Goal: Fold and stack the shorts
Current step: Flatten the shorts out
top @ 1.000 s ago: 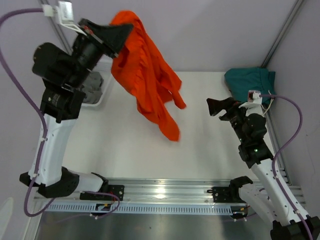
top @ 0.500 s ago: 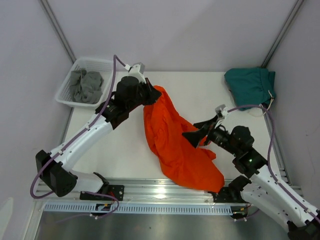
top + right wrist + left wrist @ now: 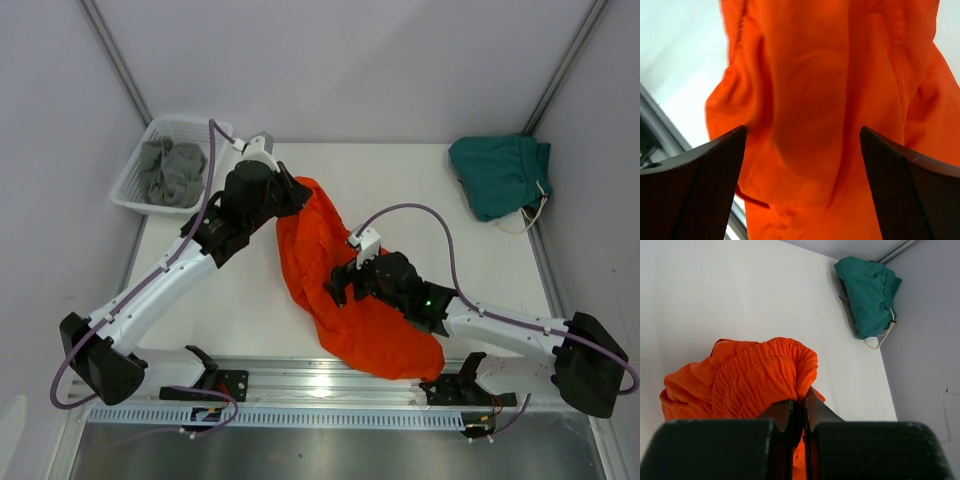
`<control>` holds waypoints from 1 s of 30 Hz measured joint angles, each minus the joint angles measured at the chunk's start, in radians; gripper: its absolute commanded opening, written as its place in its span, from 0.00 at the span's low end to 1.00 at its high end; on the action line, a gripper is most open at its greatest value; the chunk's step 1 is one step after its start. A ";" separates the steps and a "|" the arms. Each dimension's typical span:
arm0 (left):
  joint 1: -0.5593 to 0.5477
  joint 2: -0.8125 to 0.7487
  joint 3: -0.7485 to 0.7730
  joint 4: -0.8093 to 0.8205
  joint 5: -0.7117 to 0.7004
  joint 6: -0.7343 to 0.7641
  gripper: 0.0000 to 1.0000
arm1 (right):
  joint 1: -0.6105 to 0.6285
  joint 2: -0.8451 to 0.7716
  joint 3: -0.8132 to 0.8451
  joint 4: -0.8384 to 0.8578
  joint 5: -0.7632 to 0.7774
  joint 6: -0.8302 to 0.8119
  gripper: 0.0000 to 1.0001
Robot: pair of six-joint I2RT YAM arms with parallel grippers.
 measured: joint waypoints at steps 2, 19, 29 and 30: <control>0.000 -0.012 -0.004 -0.010 -0.008 -0.006 0.00 | 0.013 0.053 0.018 0.022 0.026 -0.001 0.96; 0.037 -0.034 -0.020 -0.036 -0.076 0.011 0.58 | -0.292 -0.058 0.000 0.048 -0.037 0.144 0.00; 0.054 -0.004 -0.044 -0.044 -0.079 -0.001 0.99 | -0.501 0.208 0.111 -0.125 -0.152 0.233 0.89; 0.054 -0.006 -0.047 -0.043 -0.079 0.002 0.99 | -0.499 0.203 0.108 -0.143 -0.151 0.236 0.89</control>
